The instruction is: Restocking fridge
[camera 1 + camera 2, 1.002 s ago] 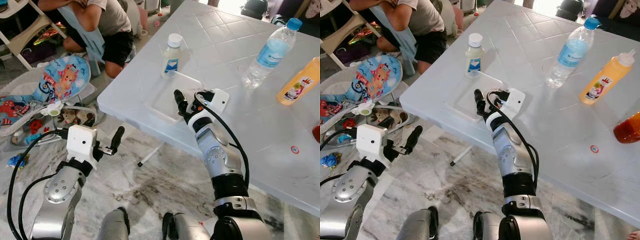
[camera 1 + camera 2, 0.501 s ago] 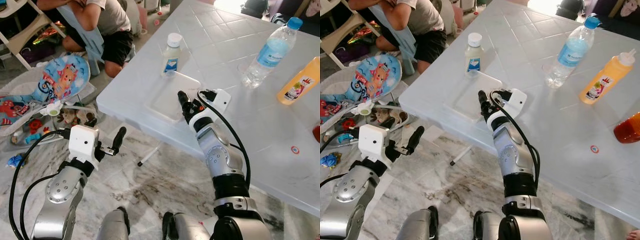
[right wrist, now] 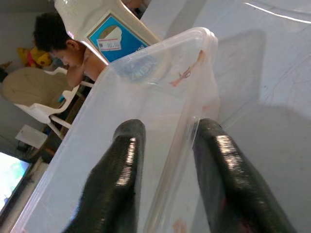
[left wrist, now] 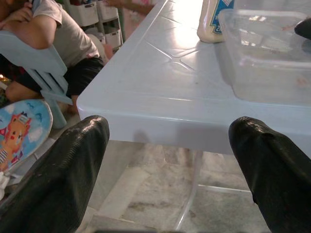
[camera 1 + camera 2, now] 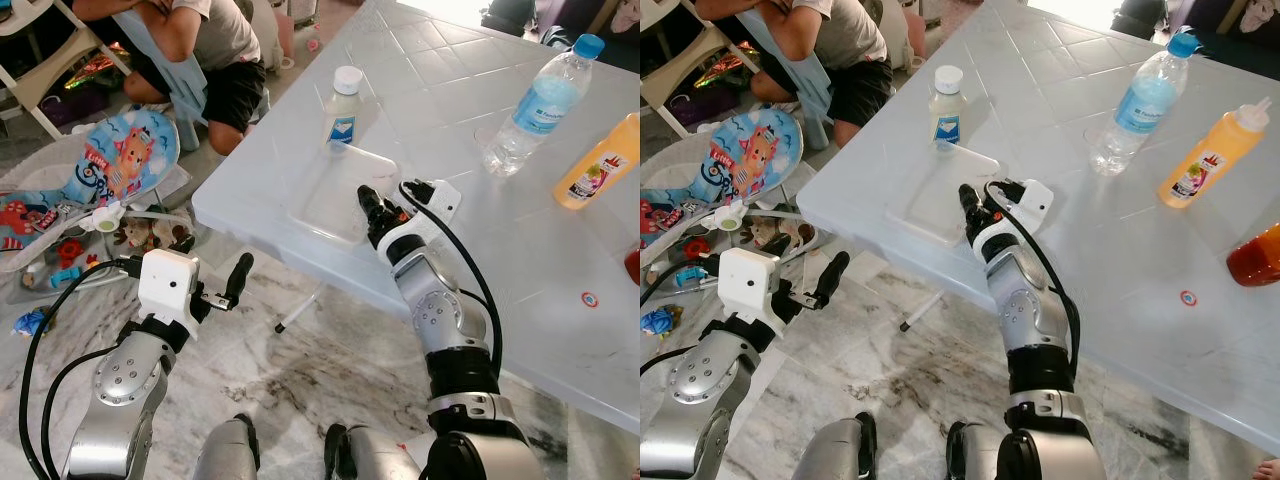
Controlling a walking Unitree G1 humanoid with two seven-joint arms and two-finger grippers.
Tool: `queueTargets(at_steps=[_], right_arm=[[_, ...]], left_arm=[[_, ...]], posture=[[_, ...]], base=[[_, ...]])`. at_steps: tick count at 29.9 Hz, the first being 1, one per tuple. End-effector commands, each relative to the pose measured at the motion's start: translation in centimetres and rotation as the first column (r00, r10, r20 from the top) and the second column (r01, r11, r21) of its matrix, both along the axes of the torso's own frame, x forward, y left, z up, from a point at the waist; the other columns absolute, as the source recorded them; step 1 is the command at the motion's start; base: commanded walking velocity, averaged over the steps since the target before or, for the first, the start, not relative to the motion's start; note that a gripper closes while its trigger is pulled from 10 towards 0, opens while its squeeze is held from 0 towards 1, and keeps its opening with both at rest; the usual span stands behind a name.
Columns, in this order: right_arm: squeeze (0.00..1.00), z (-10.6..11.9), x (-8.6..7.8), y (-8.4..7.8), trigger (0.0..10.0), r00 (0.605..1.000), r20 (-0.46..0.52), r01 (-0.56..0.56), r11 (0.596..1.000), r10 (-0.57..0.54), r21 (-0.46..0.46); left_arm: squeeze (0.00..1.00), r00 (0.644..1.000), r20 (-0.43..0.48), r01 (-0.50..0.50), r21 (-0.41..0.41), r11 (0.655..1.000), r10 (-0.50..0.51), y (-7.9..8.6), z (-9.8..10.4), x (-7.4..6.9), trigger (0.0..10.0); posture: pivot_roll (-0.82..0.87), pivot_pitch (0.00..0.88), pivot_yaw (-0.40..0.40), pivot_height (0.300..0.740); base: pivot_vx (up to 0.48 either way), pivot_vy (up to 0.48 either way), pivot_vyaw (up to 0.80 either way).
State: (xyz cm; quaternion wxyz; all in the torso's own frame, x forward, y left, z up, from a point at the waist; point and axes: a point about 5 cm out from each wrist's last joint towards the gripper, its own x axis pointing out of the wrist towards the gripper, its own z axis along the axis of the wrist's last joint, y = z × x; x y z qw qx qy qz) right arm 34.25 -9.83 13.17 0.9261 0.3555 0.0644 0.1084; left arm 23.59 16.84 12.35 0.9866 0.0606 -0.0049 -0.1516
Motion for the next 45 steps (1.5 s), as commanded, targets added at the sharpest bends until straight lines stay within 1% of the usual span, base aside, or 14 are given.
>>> queueTargets(at_steps=[1, 19, 20, 21, 22, 23, 24, 25, 26, 27, 28, 33, 42, 45], right_arm=[[0.00, -0.3, 0.1, 0.8, 0.0, 0.999, -0.043, -0.001, 0.999, 0.003, 0.032], [0.00, -0.3, 0.1, 0.2, 0.0, 0.999, -0.049, 0.023, 1.000, -0.022, 0.018], [0.00, -0.3, 0.1, 0.1, 0.9, 0.999, -0.046, 0.024, 1.000, -0.024, 0.011], [0.00, -0.3, 0.1, 0.1, 1.1, 0.999, -0.045, 0.025, 1.000, -0.024, 0.009], [0.00, -0.3, 0.2, 0.0, 1.8, 0.999, -0.044, 0.025, 1.000, -0.025, 0.007], [0.00, -0.2, 0.2, 0.0, 3.3, 0.999, -0.042, 0.025, 1.000, -0.025, 0.001], [0.00, -0.2, 0.2, -0.1, 4.2, 0.999, -0.040, 0.025, 1.000, -0.026, -0.005], [0.00, -0.1, 0.1, -0.1, 4.2, 0.999, -0.034, 0.023, 1.000, -0.023, -0.012], [0.00, 0.0, 0.1, -0.1, 5.9, 0.999, -0.025, 0.019, 1.000, -0.020, -0.021], [0.00, 0.0, 0.1, -0.1, 5.9, 0.999, -0.025, 0.019, 1.000, -0.020, -0.021], [0.00, 0.0, 0.0, -0.2, 10.0, 1.000, -0.018, 0.014, 0.999, -0.015, -0.043], [0.00, 0.1, -0.5, -0.6, 10.0, 1.000, -0.004, 0.023, 0.996, -0.024, -0.082], [0.00, -0.2, -1.2, -1.1, 10.0, 0.999, 0.000, 0.034, 0.992, -0.034, -0.118], [0.00, 0.1, -1.3, -1.5, 10.0, 0.998, 0.036, 0.060, 0.985, -0.055, -0.164]], left_arm=[[0.00, 1.000, 0.004, 0.008, 0.002, 1.000, -0.008, -0.3, 0.2, 0.0, 10.0], [0.00, 1.000, 0.006, 0.009, 0.002, 1.000, -0.009, -0.5, 0.2, 0.1, 10.0], [0.00, 1.000, 0.007, 0.008, 0.002, 1.000, -0.008, -0.5, 0.2, 0.2, 10.0], [0.00, 1.000, 0.007, 0.008, 0.002, 1.000, -0.008, -0.5, 0.2, 0.2, 10.0], [0.00, 1.000, 0.007, 0.008, 0.002, 1.000, -0.008, -0.5, 0.2, 0.2, 10.0], [0.00, 1.000, 0.008, 0.006, 0.002, 1.000, -0.007, -0.5, 0.2, 0.2, 10.0], [0.00, 1.000, 0.009, 0.005, 0.002, 1.000, -0.005, -0.5, 0.2, 0.2, 10.0], [0.00, 1.000, 0.009, 0.004, 0.001, 1.000, -0.004, -0.5, 0.2, 0.3, 10.0], [0.00, 1.000, 0.010, 0.002, 0.001, 1.000, -0.002, -0.5, 0.2, 0.3, 10.0], [0.00, 1.000, 0.010, 0.002, 0.001, 1.000, -0.002, -0.5, 0.2, 0.3, 10.0], [0.00, 1.000, 0.011, -0.001, 0.001, 1.000, 0.001, -0.4, 0.2, 0.3, 10.0], [0.00, 1.000, 0.011, -0.006, -0.002, 1.000, 0.006, -0.5, 0.1, 0.3, 10.0], [0.00, 1.000, 0.012, -0.005, -0.007, 1.000, 0.005, -0.7, 0.0, 0.6, 10.0], [0.00, 1.000, 0.015, -0.007, -0.009, 1.000, 0.007, -0.7, 0.1, 0.6, 10.0]], posture=[[0.13, 0.178, -0.053, 0.740], [0.12, 0.178, -0.053, 0.740], [0.12, 0.176, -0.053, 0.740], [0.12, 0.175, -0.055, 0.740], [0.12, 0.175, -0.056, 0.740], [0.12, 0.174, -0.057, 0.740], [0.12, 0.174, -0.057, 0.740], [0.12, 0.174, -0.057, 0.740], [0.12, 0.174, -0.057, 0.740], [0.12, 0.174, -0.057, 0.740], [0.12, 0.171, -0.060, 0.740], [0.12, 0.165, -0.060, 0.740], [0.11, 0.155, -0.061, 0.740], [0.11, 0.155, -0.062, 0.740]], base=[[0.000, 0.000, 0.00], [0.000, 0.000, 0.00], [0.000, 0.000, 0.00], [0.000, 0.000, 0.00], [0.000, 0.000, 0.00], [0.000, 0.000, 0.00], [0.000, 0.000, 0.00], [0.000, 0.000, 0.00], [0.000, 0.000, 0.00], [0.000, 0.000, 0.00], [0.000, 0.000, 0.00], [0.000, 0.000, 0.00], [0.000, 0.000, 0.00], [0.000, 0.000, 0.00]])
